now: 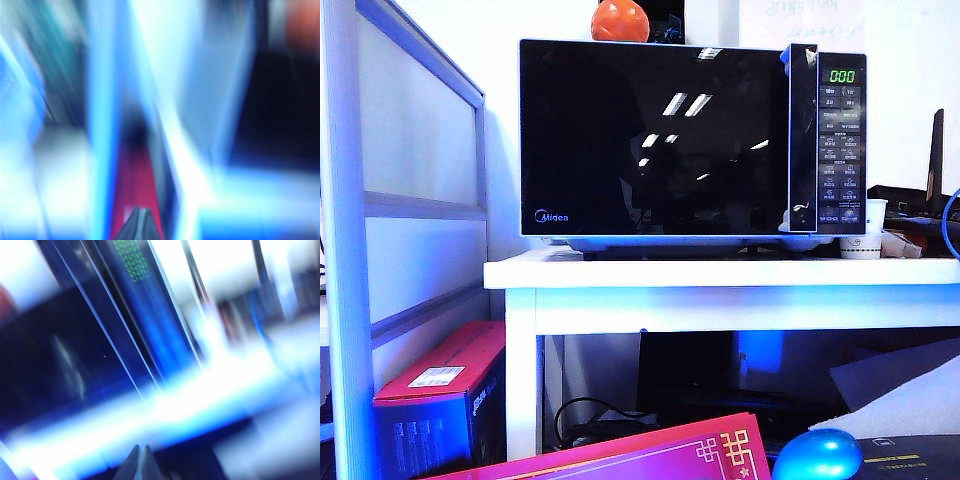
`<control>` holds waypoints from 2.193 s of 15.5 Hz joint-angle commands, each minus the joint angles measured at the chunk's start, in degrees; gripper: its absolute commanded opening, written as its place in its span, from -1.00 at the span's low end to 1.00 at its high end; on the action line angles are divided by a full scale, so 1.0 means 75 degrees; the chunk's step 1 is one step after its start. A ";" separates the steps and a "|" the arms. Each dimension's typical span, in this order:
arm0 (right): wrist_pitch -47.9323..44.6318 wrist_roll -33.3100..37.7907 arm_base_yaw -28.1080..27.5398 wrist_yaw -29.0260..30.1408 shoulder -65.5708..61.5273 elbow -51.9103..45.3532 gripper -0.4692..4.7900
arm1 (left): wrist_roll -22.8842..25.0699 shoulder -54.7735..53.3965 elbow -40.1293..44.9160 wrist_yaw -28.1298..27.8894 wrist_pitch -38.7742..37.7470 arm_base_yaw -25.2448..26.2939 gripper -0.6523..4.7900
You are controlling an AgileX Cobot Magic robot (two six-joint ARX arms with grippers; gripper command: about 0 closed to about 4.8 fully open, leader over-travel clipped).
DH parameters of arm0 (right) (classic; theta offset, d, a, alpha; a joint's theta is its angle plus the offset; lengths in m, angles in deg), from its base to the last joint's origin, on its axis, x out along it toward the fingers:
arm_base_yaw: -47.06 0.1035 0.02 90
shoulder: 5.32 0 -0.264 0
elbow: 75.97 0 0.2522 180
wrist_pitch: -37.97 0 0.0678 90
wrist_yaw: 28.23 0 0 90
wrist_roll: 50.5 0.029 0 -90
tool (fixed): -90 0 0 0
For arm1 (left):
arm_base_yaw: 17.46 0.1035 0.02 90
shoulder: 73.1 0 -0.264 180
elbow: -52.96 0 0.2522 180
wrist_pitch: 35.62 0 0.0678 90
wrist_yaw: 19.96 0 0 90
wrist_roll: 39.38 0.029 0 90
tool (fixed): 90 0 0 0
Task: Open the microwave door, place the orange inside the microwave, then close the microwave door.
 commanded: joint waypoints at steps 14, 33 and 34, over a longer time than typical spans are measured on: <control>0.0166 -0.2326 0.0026 0.1795 -0.7912 0.8422 -0.83 | 0.0734 -1.0640 -1.2307 0.3908 -0.1247 -0.0064 -0.78; -0.0178 -0.3101 0.0880 0.2014 -1.0555 0.9783 -0.83 | 0.2678 -1.4402 -1.4909 0.2783 -0.1440 -0.1673 1.00; -0.0195 -0.3101 0.0880 0.2014 -1.0555 0.9783 -0.83 | 0.2576 -1.4431 -1.4909 0.2783 -0.1416 -0.1670 1.00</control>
